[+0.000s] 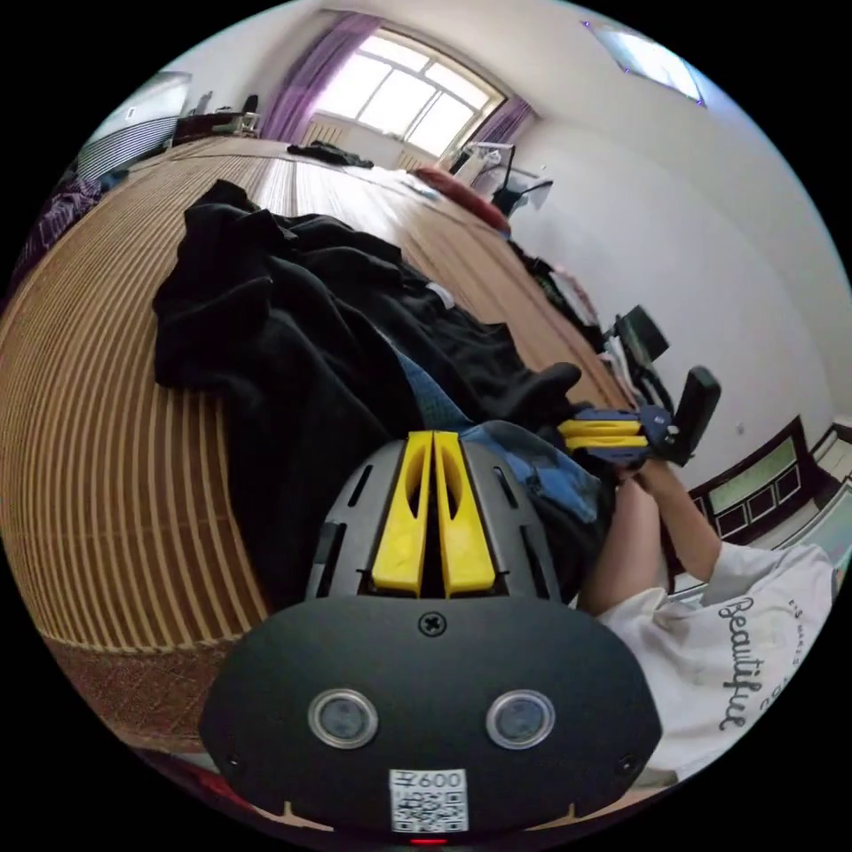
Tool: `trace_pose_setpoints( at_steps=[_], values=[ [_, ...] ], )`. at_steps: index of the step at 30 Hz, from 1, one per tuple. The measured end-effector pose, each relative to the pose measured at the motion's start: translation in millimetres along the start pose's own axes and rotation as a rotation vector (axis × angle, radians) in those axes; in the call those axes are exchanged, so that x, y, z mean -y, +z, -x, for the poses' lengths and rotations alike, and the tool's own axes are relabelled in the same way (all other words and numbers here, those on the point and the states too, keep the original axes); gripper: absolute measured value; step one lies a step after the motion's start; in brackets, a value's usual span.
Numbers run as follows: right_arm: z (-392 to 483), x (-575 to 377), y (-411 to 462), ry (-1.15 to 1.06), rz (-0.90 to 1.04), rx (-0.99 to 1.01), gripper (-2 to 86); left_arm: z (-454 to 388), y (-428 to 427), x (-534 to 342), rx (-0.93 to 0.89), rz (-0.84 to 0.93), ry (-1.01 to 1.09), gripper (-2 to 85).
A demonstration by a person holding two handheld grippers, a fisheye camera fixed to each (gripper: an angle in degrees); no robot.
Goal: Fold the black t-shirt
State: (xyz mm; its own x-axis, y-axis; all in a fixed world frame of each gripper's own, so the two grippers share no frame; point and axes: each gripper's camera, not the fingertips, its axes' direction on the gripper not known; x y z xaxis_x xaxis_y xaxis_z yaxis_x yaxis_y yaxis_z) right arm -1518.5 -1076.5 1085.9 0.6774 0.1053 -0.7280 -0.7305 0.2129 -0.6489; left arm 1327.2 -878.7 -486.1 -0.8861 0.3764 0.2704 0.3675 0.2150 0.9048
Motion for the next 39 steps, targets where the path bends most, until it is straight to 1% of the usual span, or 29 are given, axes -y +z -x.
trace_pose_setpoints(
  at_steps=[1, 3, 4, 6, 7, 10, 12, 15, 17, 20, 23, 26, 28, 31, 32, 33, 34, 35, 36, 38, 39],
  values=[
    [4, -2, 0, -0.02, -0.005, -0.039, -0.7, 4, -10, -4, -0.016, -0.012, -0.007, 0.4],
    [17, -9, 6, -0.079, -0.011, -0.196, -0.7, 11, -37, -14, -0.041, -0.025, -0.028, 0.4],
    [18, -11, 8, -0.077, -0.019, -0.227, -0.8, 11, -43, -16, -0.041, -0.027, -0.029, 0.4],
    [10, -22, 12, 0.006, -0.082, -0.299, -0.8, 6, -59, -28, -0.04, -0.037, -0.028, 0.3],
    [6, -25, 12, 0.035, -0.099, -0.304, -0.8, 4, -61, -32, -0.039, -0.04, -0.027, 0.3],
    [-30, -36, 4, 0.18, -0.153, -0.235, -0.8, -12, -68, -54, -0.014, -0.05, -0.005, 0.2],
    [-69, -47, -4, 0.269, -0.201, -0.119, -0.8, -30, -63, -73, 0.015, -0.057, 0.02, 0.1],
    [-112, -62, -9, 0.336, -0.27, -0.002, -0.8, -53, -48, -97, 0.048, -0.059, 0.029, 0.1],
    [-132, -66, -11, 0.364, -0.284, 0.042, -0.8, -71, -34, -113, 0.08, -0.062, 0.032, 0.1],
    [-150, -63, -13, 0.365, -0.279, 0.039, -0.8, -104, -7, -150, 0.143, -0.088, 0.058, 0.2],
    [-153, -53, -17, 0.33, -0.226, -0.008, -0.8, -128, 25, -186, 0.178, -0.106, 0.09, 0.2],
    [-150, -44, -25, 0.321, -0.163, -0.054, -0.8, -144, 57, -226, 0.17, -0.126, 0.118, 0.2],
    [-148, -37, -31, 0.316, -0.087, -0.039, -0.9, -154, 75, -254, 0.158, -0.145, 0.144, 0.2],
    [-157, -27, -38, 0.323, 0.04, 0.068, -0.9, -177, 108, -299, 0.158, -0.177, 0.169, 0.2],
    [-163, -21, -40, 0.3, 0.098, 0.126, -0.9, -188, 125, -313, 0.165, -0.181, 0.182, 0.2],
    [-168, -9, -46, 0.231, 0.137, 0.175, -0.9, -201, 141, -326, 0.177, -0.186, 0.194, 0.1],
    [-173, -2, -52, 0.211, 0.136, 0.189, -0.9, -207, 148, -331, 0.187, -0.188, 0.198, 0.2],
    [-186, 10, -68, 0.245, 0.077, 0.197, -0.9, -218, 163, -339, 0.201, -0.187, 0.205, 0.2],
    [-196, 18, -88, 0.286, -0.059, 0.195, -0.9, -229, 179, -345, 0.209, -0.184, 0.208, 0.2],
    [-201, 32, -93, 0.286, -0.169, 0.204, -0.9, -247, 200, -349, 0.221, -0.166, 0.206, 0.2],
    [-200, 45, -72, 0.253, -0.101, 0.187, -0.9, -273, 211, -344, 0.261, -0.126, 0.228, 0.2]
  ],
)
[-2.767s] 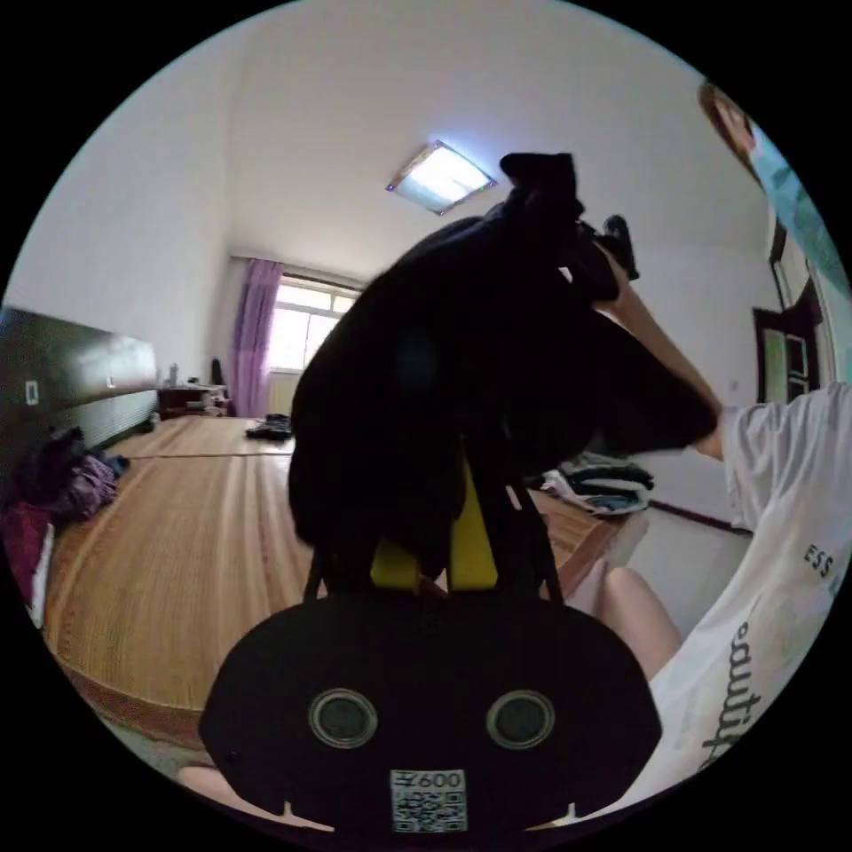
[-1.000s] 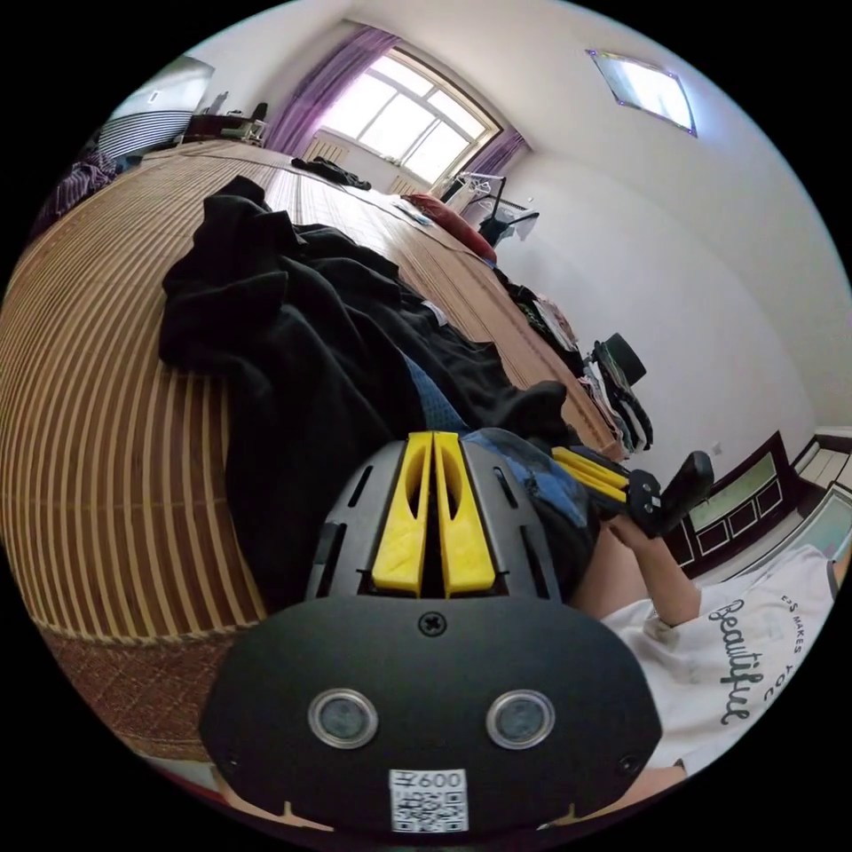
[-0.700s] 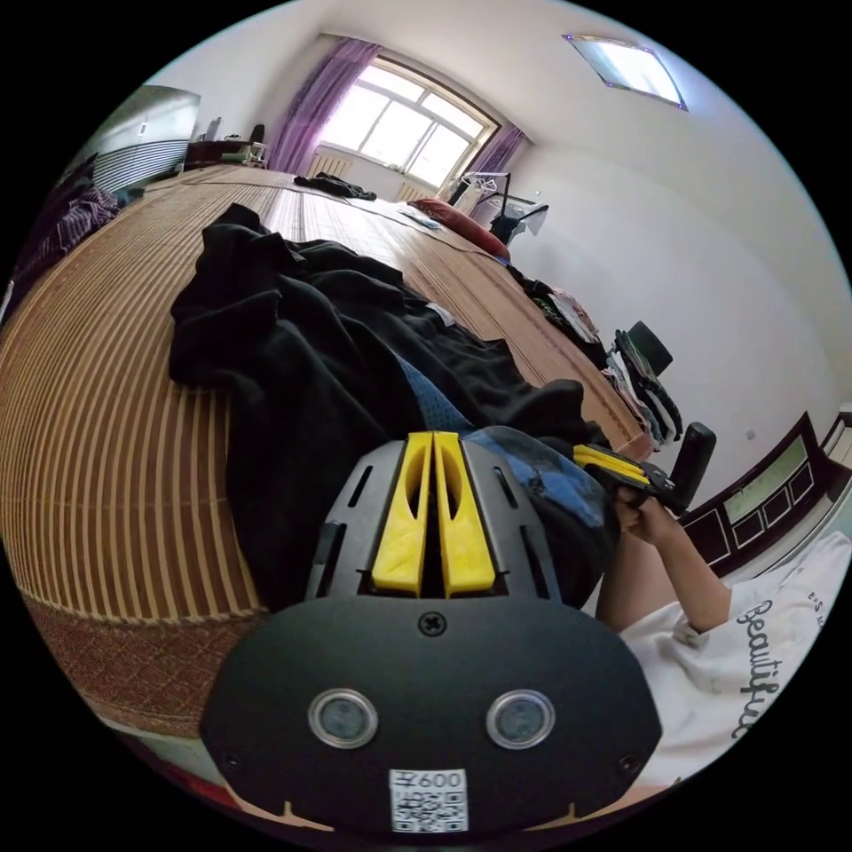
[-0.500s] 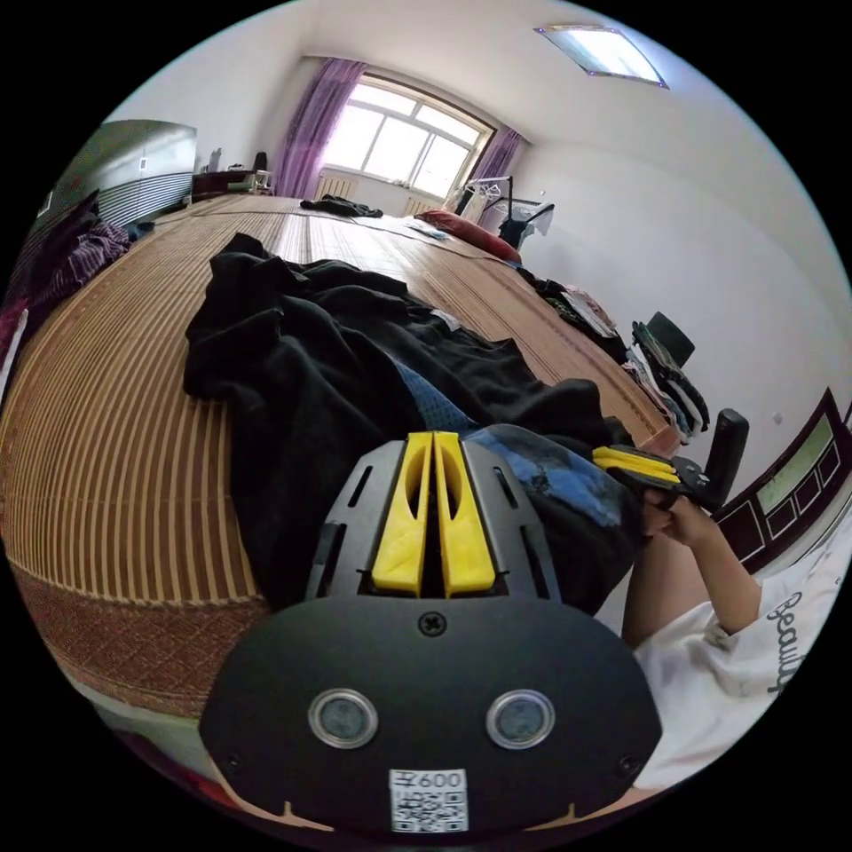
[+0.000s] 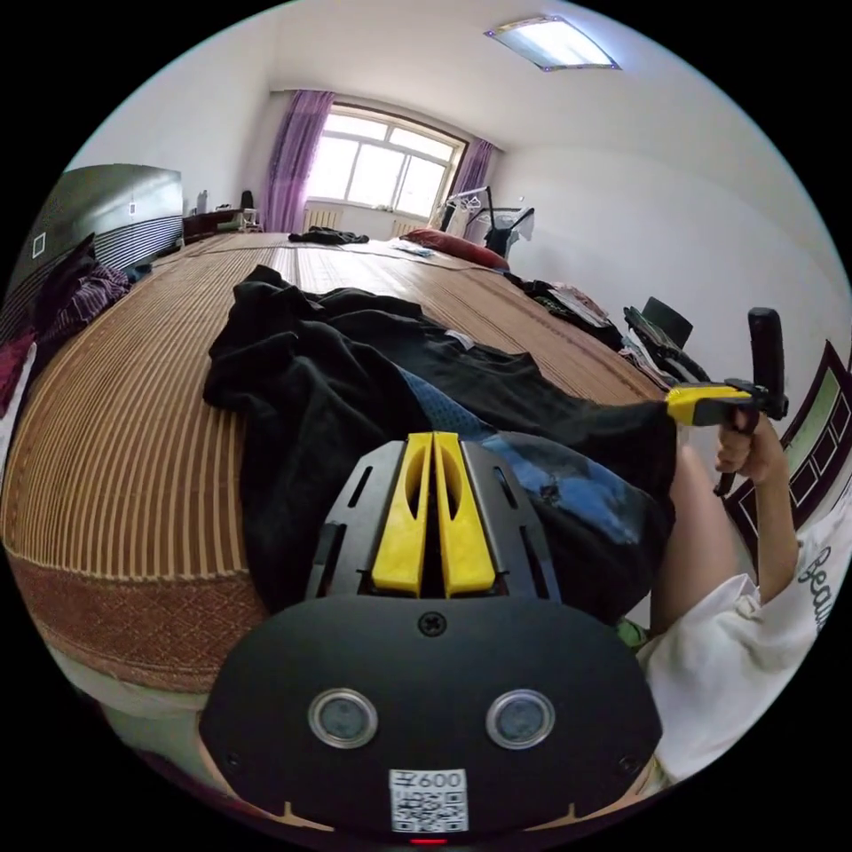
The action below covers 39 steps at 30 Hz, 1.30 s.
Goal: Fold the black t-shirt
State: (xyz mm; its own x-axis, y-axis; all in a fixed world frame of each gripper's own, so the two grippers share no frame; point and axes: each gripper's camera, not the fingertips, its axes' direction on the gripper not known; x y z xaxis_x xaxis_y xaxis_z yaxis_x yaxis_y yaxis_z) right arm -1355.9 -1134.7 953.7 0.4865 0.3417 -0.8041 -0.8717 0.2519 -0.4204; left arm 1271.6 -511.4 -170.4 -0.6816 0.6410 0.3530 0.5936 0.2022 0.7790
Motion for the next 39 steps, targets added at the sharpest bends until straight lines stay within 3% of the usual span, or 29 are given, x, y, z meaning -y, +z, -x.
trace_pose_setpoints(
  at_steps=[2, 3, 6, 8, 11, 12, 14, 18, 22, 23, 24, 26, 27, 29, 30, 32, 33, 36, 39],
  values=[
    [-2, 11, 57, -0.076, 0.255, -0.152, -0.9, -60, -9, 20, 0.119, -0.007, 0.056, 0.2],
    [0, 11, 80, -0.159, 0.331, -0.179, -0.9, -107, -25, 29, 0.18, -0.093, 0.111, 0.3],
    [-2, 27, 80, -0.176, 0.331, -0.2, -0.9, -231, -35, 50, 0.282, -0.246, 0.378, 0.4],
    [8, 32, 88, -0.299, 0.341, -0.376, -0.9, -282, 6, 75, 0.332, -0.128, 0.506, 0.5],
    [-3, 40, 133, -0.516, 0.474, -0.735, -0.9, -347, 114, 105, 0.382, 0.29, 0.81, 0.7],
    [-23, 45, 154, -0.582, 0.536, -0.838, -0.9, -372, 139, 108, 0.401, 0.347, 0.915, 0.8],
    [-58, 68, 167, -0.578, 0.514, -0.877, -0.9, -411, 141, 125, 0.42, 0.281, 0.982, 0.8],
    [-158, 147, 170, -0.261, 0.662, -0.961, -0.9, -512, 112, 168, 0.367, 0.299, 1.056, 0.7],
    [-192, 126, 177, -0.344, 0.859, -1.123, -0.9, -548, 99, 135, 0.47, 0.497, 1.159, 0.7],
    [-193, 114, 173, -0.357, 0.837, -1.153, -0.9, -538, 77, 115, 0.528, 0.454, 1.165, 0.7],
    [-192, 108, 160, -0.329, 0.737, -1.168, -0.9, -510, 70, 99, 0.576, 0.538, 1.128, 0.7],
    [-199, 102, 137, -0.236, 0.64, -1.161, -0.9, -459, 37, 99, 0.67, 0.497, 0.97, 0.7],
    [-198, 102, 120, -0.193, 0.545, -1.121, -0.9, -441, -9, 127, 0.529, 0.408, 0.763, 0.8],
    [-199, 105, 103, -0.142, 0.494, -1.082, -0.9, -419, -36, 185, 0.383, 0.436, 0.439, 0.8],
    [-199, 111, 94, -0.102, 0.478, -1.074, -0.9, -430, -55, 209, 0.373, 0.369, 0.339, 0.8],
    [-191, 126, 74, -0.038, 0.439, -1.092, -0.9, -471, -89, 238, 0.351, 0.202, 0.296, 0.8],
    [-173, 133, 55, -0.021, 0.326, -1.099, -0.9, -510, -98, 257, 0.294, 0.145, 0.341, 0.8],
    [-113, 140, 10, -0.084, 0.107, -0.946, -0.9, -619, -69, 311, 0.267, 0.159, 0.507, 0.7],
    [-74, 135, -7, -0.176, 0.169, -0.728, -0.9, -710, 6, 369, 0.308, 0.21, 0.626, 0.7]
  ],
)
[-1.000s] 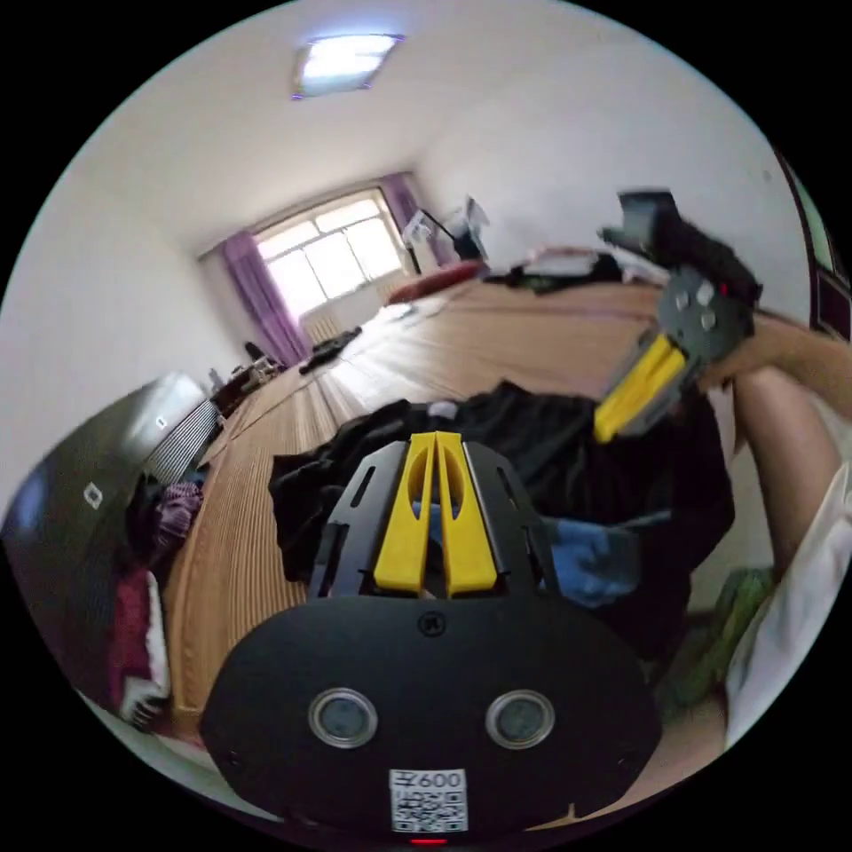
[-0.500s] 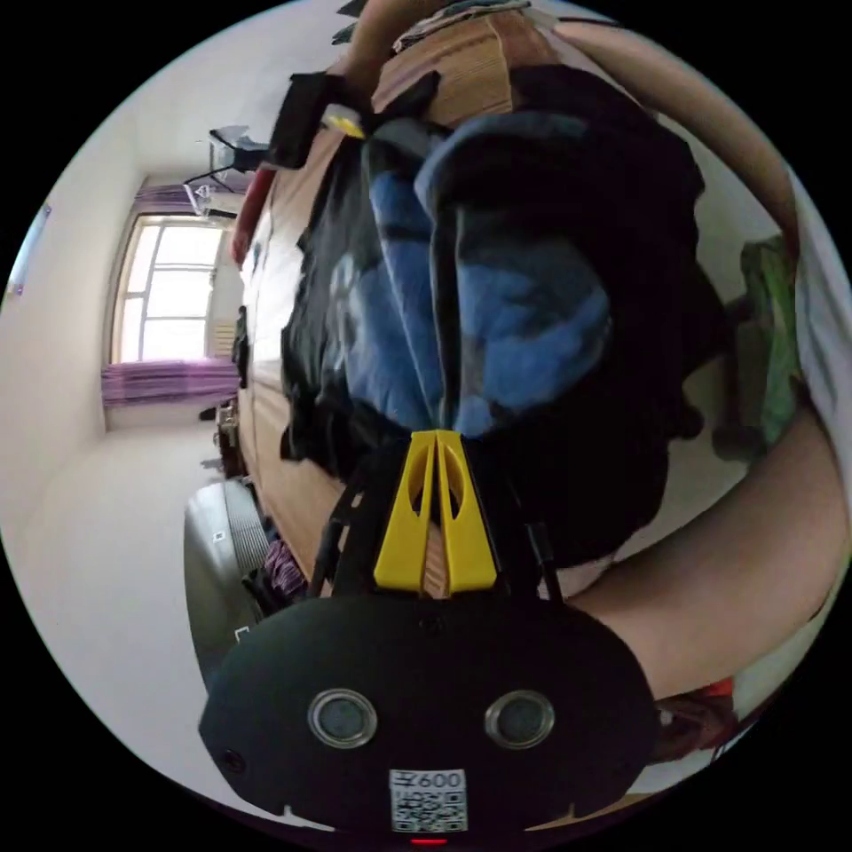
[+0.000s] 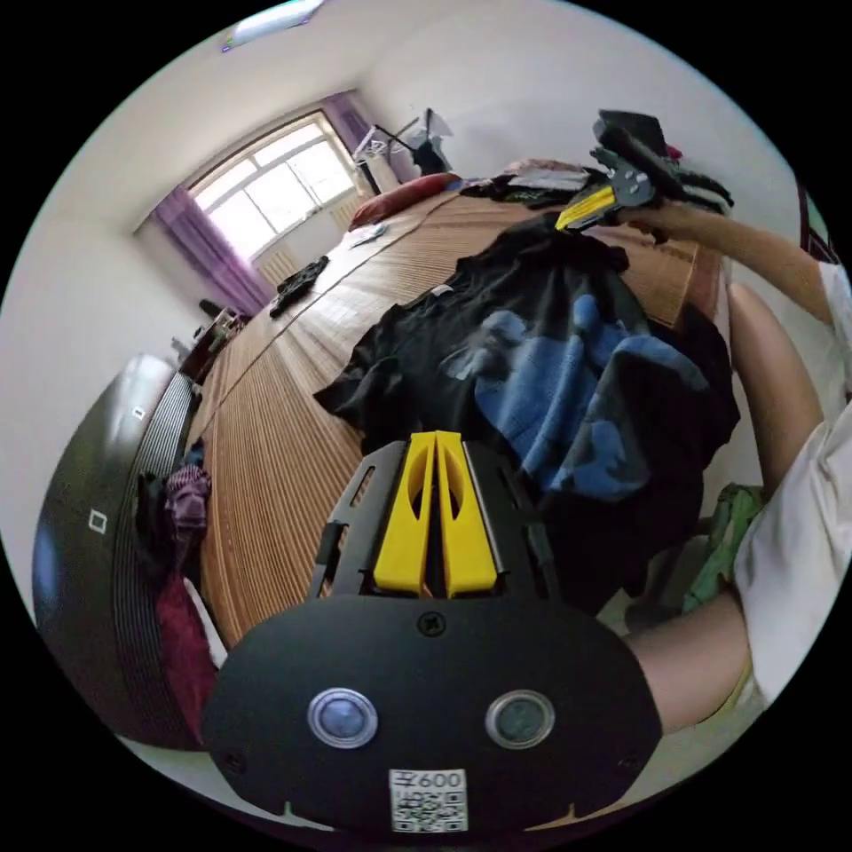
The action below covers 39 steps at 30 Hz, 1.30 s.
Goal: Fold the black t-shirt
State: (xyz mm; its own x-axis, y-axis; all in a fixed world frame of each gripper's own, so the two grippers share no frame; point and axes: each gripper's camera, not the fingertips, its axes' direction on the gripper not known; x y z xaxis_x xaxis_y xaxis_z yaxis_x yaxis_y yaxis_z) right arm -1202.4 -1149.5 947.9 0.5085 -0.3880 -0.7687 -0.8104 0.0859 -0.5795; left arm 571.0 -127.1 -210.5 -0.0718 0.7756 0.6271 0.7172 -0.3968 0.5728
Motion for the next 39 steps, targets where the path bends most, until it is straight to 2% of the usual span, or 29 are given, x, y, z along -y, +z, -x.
trace_pose_setpoints(
  at_steps=[1, 2, 3, 4, 5, 6, 7, 9, 11, 13, 15, 17, 19, 22, 25, 27, 30, 32, 35, 36, 37, 39],
  values=[
    [4, -1, 0, -0.037, 0.035, 0.043, -0.9, -7, 12, 21, 0.002, 0.014, 0.012, 0.6],
    [10, -5, 14, -0.105, 0.161, 0.101, -0.9, -21, 48, 61, -0.008, 0.071, 0.03, 0.6],
    [13, -14, 39, -0.166, 0.306, 0.107, -0.9, -35, 107, 95, -0.042, 0.204, 0.048, 0.5],
    [12, -18, 41, -0.172, 0.281, 0.1, -0.9, -46, 147, 107, -0.068, 0.31, 0.062, 0.5],
    [3, -22, 39, -0.111, 0.183, 0.052, -0.9, -59, 168, 126, 0.006, 0.276, -0.007, 0.4],
    [-3, -20, 44, -0.089, 0.179, 0.019, -0.9, -83, 175, 150, 0.109, 0.26, -0.026, 0.3],
    [-6, -17, 45, -0.077, 0.168, 0.006, -0.9, -102, 180, 164, 0.163, 0.268, 0.009, 0.2],
    [-22, 3, 56, -0.037, 0.195, -0.018, -0.9, -185, 212, 222, 0.394, 0.368, 0.219, 0.1],
    [-38, 20, 65, -0.014, 0.219, -0.014, -0.9, -206, 230, 257, 0.452, 0.424, 0.276, 0.1],
    [-58, 37, 73, 0.018, 0.243, 0.013, -0.9, -177, 228, 283, 0.38, 0.405, 0.201, 0.1],
    [-85, 51, 82, 0.062, 0.241, 0.044, -0.8, -100, 215, 291, 0.21, 0.288, -0.014, 0.2],
    [-106, 55, 87, 0.116, 0.204, 0.065, -0.8, -51, 217, 279, 0.116, 0.195, -0.122, 0.2],
    [-126, 55, 92, 0.184, 0.136, 0.086, -0.8, -34, 230, 288, 0.123, 0.177, -0.1, 0.3],
    [-159, 60, 104, 0.262, 0.086, 0.143, -0.9, -24, 277, 327, 0.231, 0.183, -0.031, 0.2],
    [-186, 78, 119, 0.264, 0.072, 0.149, -0.9, 44, 331, 370, 0.221, 0.188, -0.088, 0.1],
    [-189, 95, 131, 0.207, 0.056, 0.061, -0.9, 120, 370, 393, 0.153, 0.173, -0.146, 0.2],
    [-190, 104, 138, 0.176, 0.058, -0.012, -0.8, 188, 409, 406, 0.129, 0.161, -0.165, 0.2],
    [-219, 91, 131, 0.272, 0.023, 0.102, -0.8, 202, 425, 406, 0.166, 0.166, -0.145, 0.2],
    [-290, 37, 123, 0.592, -0.047, 0.498, -0.8, 215, 434, 392, 0.223, 0.185, -0.12, 0.4],
    [-309, 7, 110, 0.65, -0.135, 0.628, -0.7, 233, 431, 376, 0.2, 0.171, -0.118, 0.5],
    [-318, -9, 98, 0.686, -0.2, 0.651, -0.7, 247, 429, 367, 0.186, 0.159, -0.122, 0.6],
    [-339, -71, 33, 0.794, -0.453, 0.596, -0.3, 316, 414, 331, 0.086, 0.159, -0.173, 0.9]
  ],
)
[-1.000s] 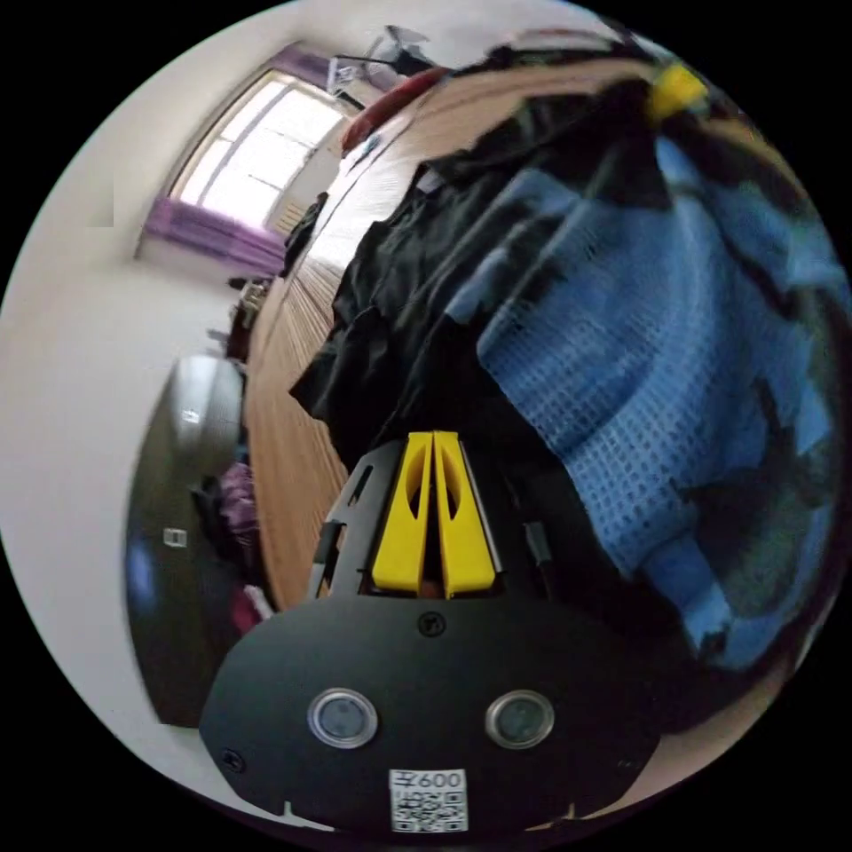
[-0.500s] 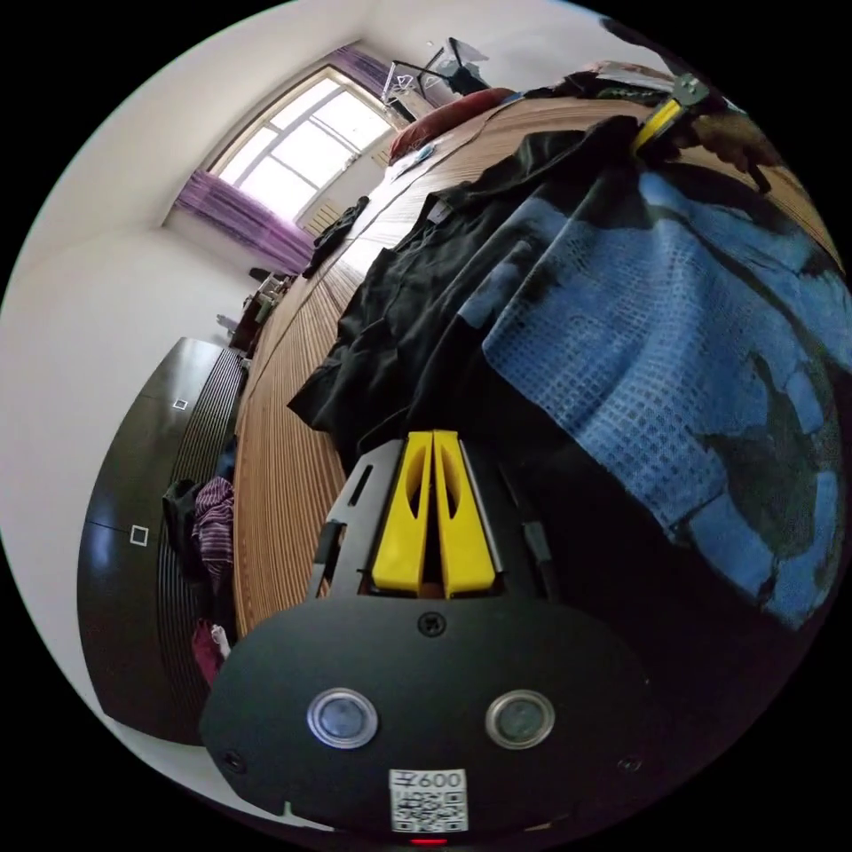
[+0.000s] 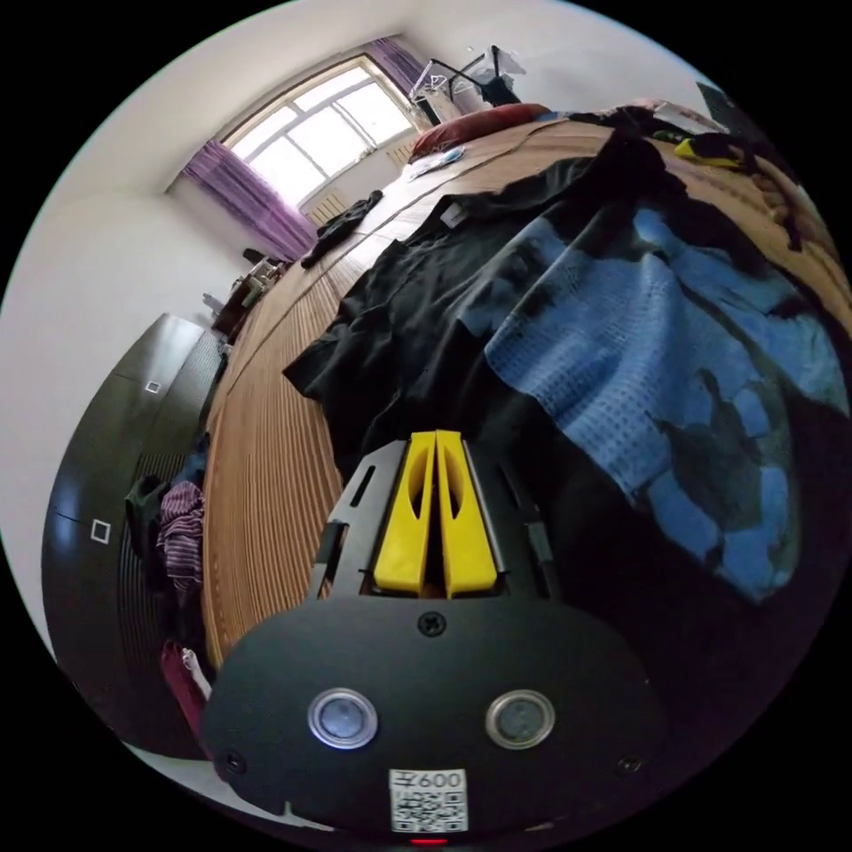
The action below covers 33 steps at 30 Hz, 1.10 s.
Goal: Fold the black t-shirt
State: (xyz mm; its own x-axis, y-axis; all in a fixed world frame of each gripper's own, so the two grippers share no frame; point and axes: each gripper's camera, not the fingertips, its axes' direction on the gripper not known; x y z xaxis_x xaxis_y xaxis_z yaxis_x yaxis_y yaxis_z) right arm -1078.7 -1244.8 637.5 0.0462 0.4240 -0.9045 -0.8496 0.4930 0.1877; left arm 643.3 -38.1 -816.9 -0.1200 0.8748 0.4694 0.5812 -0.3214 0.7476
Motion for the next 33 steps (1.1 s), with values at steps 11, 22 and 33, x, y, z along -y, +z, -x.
trace_pose_setpoints(
  at_steps=[11, 22, 33],
  values=[
    [133, -242, -73, -0.474, 0.729, -0.242, 8.1, -7, -183, -349, -0.222, -0.226, 0.139, 5.9],
    [189, -407, -104, -0.678, 0.605, -0.779, -0.7, 55, -115, -440, -0.18, -0.114, 0.241, 11.5],
    [238, -513, -137, -0.509, 0.272, -0.631, 7.3, 138, 37, -403, 0.022, -0.044, 0.136, 10.6]
  ],
)
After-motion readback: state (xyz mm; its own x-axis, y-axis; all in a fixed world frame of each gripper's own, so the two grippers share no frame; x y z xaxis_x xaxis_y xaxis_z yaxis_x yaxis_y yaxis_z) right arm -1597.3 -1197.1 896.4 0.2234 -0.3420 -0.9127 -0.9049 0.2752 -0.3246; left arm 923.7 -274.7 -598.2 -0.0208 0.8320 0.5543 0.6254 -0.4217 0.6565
